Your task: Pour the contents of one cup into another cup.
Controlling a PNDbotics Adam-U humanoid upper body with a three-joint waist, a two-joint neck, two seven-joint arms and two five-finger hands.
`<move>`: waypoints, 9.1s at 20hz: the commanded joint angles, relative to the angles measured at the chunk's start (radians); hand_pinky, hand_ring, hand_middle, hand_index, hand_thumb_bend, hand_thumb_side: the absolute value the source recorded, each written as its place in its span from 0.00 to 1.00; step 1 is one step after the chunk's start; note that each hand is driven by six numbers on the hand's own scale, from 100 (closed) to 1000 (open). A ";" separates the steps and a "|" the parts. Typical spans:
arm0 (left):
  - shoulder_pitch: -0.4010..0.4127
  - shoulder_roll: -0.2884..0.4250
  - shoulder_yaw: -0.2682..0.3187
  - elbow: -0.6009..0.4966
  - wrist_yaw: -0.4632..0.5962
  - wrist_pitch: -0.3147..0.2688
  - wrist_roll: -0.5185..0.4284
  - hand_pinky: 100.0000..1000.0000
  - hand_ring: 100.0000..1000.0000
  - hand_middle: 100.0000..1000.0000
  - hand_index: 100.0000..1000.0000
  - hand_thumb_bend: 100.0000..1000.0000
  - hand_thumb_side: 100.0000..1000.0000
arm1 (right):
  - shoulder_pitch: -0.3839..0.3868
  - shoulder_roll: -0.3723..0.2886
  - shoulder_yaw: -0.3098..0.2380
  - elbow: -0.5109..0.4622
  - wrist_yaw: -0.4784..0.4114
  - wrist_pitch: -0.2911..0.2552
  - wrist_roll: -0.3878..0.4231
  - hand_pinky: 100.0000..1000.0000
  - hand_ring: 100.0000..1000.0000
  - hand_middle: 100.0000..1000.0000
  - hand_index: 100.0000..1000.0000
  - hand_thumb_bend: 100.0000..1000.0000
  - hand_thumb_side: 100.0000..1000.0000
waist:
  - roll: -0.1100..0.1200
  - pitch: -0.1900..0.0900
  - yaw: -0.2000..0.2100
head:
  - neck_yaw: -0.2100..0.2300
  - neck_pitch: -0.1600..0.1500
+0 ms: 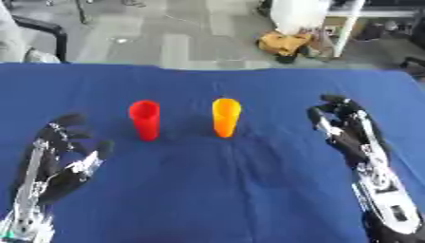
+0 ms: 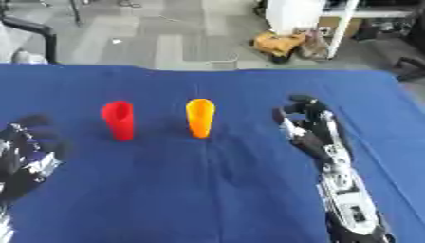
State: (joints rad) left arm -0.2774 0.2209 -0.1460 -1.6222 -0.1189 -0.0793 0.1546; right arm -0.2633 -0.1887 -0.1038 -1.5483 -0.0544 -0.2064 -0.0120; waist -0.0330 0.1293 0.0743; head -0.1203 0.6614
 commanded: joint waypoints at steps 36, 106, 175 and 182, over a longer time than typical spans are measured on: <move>-0.398 0.006 -0.074 0.586 -0.127 -0.021 0.149 0.38 0.58 0.69 0.81 0.67 0.32 | 0.001 0.002 0.012 -0.007 0.000 -0.004 0.019 0.39 0.68 0.46 0.69 0.46 0.27 | -0.015 -0.009 -0.044 | 0.035 0.031; -0.508 0.032 -0.083 0.669 -0.162 -0.076 0.098 0.10 0.39 0.45 0.76 0.05 0.02 | -0.022 0.012 0.022 0.001 0.003 -0.004 0.031 0.38 0.67 0.46 0.69 0.46 0.27 | -0.019 0.030 -0.117 | 0.060 0.027; -0.340 0.000 -0.237 -0.127 0.049 0.109 -0.138 0.12 0.40 0.45 0.76 0.04 0.07 | -0.489 -0.102 0.165 0.670 0.375 -0.256 0.092 0.44 0.83 0.64 0.80 0.61 0.37 | 0.043 0.036 0.119 | -0.048 0.032; -0.342 -0.001 -0.239 -0.123 0.045 0.108 -0.141 0.12 0.40 0.45 0.76 0.04 0.07 | -0.496 -0.093 0.166 0.681 0.384 -0.258 0.088 0.44 0.83 0.63 0.80 0.61 0.37 | 0.044 0.036 0.130 | -0.050 0.029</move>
State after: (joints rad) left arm -0.6066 0.2186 -0.3866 -1.7338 -0.0705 0.0300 0.0167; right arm -0.7356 -0.2755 0.0628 -0.8617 0.3239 -0.4613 0.0788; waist 0.0102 0.1790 0.2039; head -0.1687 0.7003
